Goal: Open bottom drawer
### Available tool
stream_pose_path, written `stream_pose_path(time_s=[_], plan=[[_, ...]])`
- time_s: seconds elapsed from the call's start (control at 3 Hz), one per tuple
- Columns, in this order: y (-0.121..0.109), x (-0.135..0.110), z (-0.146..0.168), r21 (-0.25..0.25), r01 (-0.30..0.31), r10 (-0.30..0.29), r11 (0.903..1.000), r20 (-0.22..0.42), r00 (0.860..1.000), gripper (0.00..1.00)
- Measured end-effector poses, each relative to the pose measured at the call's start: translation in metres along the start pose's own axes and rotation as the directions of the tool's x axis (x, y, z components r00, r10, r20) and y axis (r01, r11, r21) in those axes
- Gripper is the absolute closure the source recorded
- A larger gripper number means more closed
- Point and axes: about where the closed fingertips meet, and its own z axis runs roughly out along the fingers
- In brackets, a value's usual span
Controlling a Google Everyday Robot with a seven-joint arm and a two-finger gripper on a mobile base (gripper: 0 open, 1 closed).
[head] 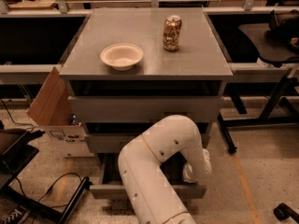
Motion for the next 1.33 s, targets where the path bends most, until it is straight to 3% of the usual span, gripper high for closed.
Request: stream_pose_path(time_s=[0.33, 0.67, 1.0, 1.33], plan=[[0.0, 0.0, 0.0, 0.0, 0.0, 0.0, 1.0, 0.0, 1.0, 1.0], [0.021, 0.002, 0.01, -0.053, -0.039, 0.039, 0.9978, -0.004, 0.999, 1.0], [0.06, -0.008, 0.006, -0.149, -0.129, 0.13, 0.9803, -0.007, 0.992, 1.0], [0.06, -0.008, 0.006, -0.149, -0.129, 0.13, 0.9803, -0.007, 0.992, 1.0]])
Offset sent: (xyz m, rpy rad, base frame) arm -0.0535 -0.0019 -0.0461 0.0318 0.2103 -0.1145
